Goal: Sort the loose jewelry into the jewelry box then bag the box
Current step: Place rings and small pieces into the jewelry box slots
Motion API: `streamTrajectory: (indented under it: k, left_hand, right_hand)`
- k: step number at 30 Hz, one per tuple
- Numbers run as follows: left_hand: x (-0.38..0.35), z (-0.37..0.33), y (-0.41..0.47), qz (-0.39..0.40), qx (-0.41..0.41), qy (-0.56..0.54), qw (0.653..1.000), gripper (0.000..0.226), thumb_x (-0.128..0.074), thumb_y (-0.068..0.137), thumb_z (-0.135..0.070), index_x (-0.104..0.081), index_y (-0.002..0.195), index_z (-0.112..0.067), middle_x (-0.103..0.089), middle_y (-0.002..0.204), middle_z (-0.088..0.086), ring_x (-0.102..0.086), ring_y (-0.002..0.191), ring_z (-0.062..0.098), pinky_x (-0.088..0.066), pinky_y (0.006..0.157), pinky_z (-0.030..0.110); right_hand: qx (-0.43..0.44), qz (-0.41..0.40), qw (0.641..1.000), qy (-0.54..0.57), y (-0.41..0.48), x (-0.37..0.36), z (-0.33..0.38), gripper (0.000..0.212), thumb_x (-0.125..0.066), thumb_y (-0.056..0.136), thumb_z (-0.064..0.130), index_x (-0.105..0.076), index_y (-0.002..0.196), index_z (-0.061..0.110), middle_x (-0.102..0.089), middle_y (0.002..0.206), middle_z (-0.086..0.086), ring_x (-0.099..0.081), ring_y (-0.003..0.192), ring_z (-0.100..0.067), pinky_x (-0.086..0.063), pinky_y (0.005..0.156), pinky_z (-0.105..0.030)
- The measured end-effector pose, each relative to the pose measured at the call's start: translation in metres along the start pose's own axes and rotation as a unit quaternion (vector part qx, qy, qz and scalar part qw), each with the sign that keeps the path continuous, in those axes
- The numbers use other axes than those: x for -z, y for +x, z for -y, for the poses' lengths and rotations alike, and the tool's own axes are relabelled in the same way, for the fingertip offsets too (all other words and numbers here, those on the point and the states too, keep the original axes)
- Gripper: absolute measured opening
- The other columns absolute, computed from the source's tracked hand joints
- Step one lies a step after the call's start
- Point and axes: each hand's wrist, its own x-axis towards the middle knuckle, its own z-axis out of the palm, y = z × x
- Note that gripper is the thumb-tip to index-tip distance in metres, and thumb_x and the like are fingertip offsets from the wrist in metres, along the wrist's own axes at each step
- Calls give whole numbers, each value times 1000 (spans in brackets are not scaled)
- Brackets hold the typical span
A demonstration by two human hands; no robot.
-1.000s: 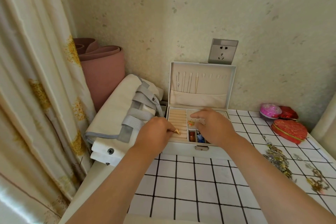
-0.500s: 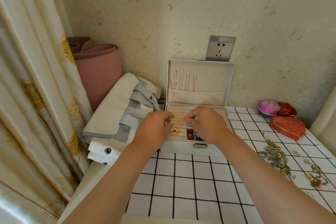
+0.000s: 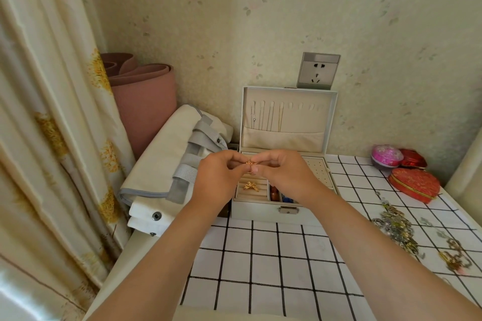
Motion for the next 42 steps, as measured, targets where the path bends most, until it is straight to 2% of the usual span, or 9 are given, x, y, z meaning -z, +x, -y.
streamTrajectory:
  k: [6,9,12,14,18,21,26,28,42]
  left_hand:
    - [-3,2,1,27,3,24,999,15,-72,88,-19,-75,101,-27,-68,83,-19,-62,75,-8,-44,66,1]
    - [-3,6,1,28,-21,68,997,24,-62,95,-14,-71,116,-23,-70,100,-12,-61,86,-6,-40,74,-1]
    - [-1,8,1,40,-56,129,989,32,-52,99,-8,-66,125,-19,-67,120,-5,-59,109,6,-41,89,11]
    - [0,12,2,55,-74,175,980,35,-50,98,-7,-64,128,-19,-65,124,-1,-57,115,12,-44,97,21]
    - [-3,23,-2,108,-113,266,951,31,-53,99,-20,-63,128,-22,-66,116,1,-54,111,19,-49,92,37]
    - [-4,23,-5,128,-133,278,943,27,-49,100,-25,-64,122,-22,-65,108,0,-51,105,19,-47,87,35]
    - [-7,22,-5,148,-137,295,934,26,-49,98,-24,-64,118,-18,-61,109,0,-47,107,19,-43,90,32]
    - [-7,23,-5,153,-135,303,931,27,-49,98,-27,-63,119,-17,-60,111,0,-46,108,20,-42,92,33]
    - [-11,25,-5,154,-136,322,924,33,-47,98,-41,-63,122,-26,-56,122,-7,-40,114,15,-36,94,28]
  right_hand:
    - [28,-54,994,-91,7,-1,-9,13,-76,87,21,-79,98,27,-74,90,16,-67,87,6,-50,82,-15]
    - [36,-83,983,-159,8,-8,-13,11,-74,88,26,-79,97,30,-73,90,19,-67,87,2,-54,85,-27]
    - [46,-82,960,-264,8,-13,-17,12,-66,93,26,-78,91,30,-76,88,11,-70,83,-10,-57,79,-33]
    - [78,-74,925,-363,9,-17,-20,17,-61,94,25,-76,86,25,-74,87,5,-69,80,-14,-56,72,-34]
    - [125,-81,886,-439,11,-19,-26,20,-59,90,21,-72,76,25,-67,79,5,-62,74,-14,-50,61,-30]
    - [107,-61,889,-441,11,-19,-24,19,-60,90,22,-74,79,28,-69,81,6,-63,77,-14,-53,65,-32]
    - [80,-38,921,-380,9,-16,-22,22,-59,92,20,-77,92,31,-72,91,11,-64,84,-10,-54,72,-32]
    - [64,-35,929,-363,9,-14,-24,21,-57,92,18,-75,87,29,-73,88,10,-66,81,-12,-55,71,-33]
    - [90,-3,924,-370,8,-13,-31,28,-58,90,17,-76,103,33,-63,106,12,-60,92,-11,-47,73,-27]
